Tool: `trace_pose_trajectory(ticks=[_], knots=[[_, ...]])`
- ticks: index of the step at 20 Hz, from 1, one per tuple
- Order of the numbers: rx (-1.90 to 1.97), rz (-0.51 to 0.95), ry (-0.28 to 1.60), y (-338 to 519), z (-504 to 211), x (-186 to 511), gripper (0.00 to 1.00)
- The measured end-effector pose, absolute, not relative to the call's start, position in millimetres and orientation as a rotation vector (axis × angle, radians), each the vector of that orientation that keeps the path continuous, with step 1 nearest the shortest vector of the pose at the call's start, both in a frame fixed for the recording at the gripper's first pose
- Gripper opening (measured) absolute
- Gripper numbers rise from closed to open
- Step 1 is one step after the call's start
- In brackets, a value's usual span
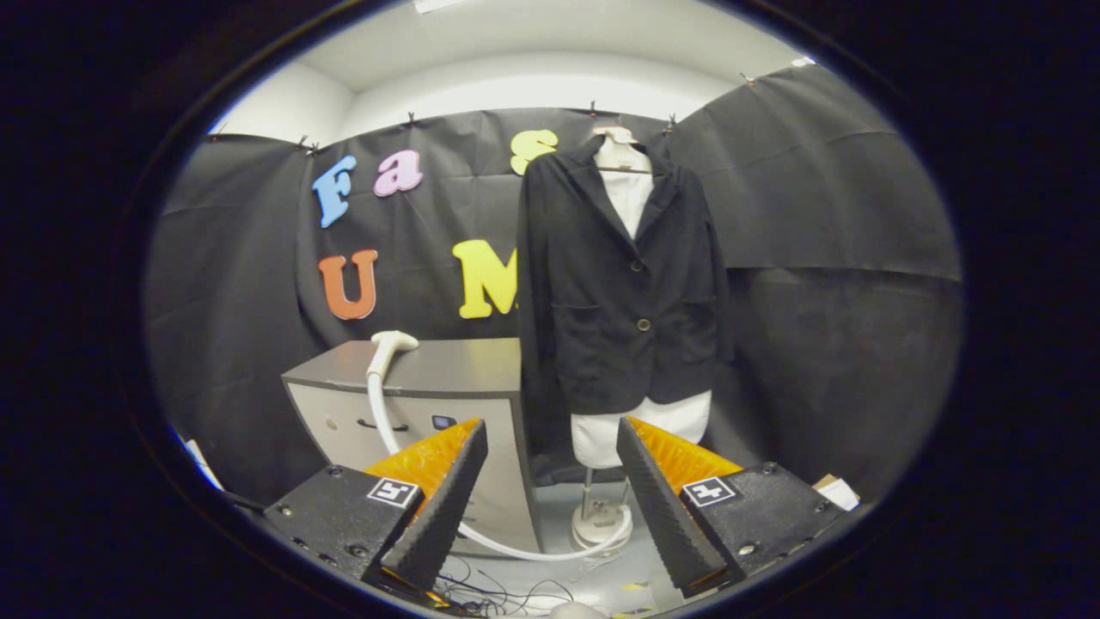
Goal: Iron the clothes twice with a garment steamer, once on the left side and once on the right side.
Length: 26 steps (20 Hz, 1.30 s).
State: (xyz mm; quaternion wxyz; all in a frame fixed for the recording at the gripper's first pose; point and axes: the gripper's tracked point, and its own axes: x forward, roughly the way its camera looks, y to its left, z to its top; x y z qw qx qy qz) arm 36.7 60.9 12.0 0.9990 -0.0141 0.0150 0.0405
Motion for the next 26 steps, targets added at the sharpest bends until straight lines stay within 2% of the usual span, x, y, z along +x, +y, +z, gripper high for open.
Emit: trace_pose_trajectory(ticks=[12, 20, 23, 26], knots=[[-0.12, 0.398, 0.151, 243, 39, 173, 0.97], [-0.211, 0.523, 0.288, 357, 19, 273, 0.95], [-0.22, 0.537, 0.338, 379, 4, 306, 0.92], [-0.236, 0.533, 0.383, 394, -9, 325, 0.82]])
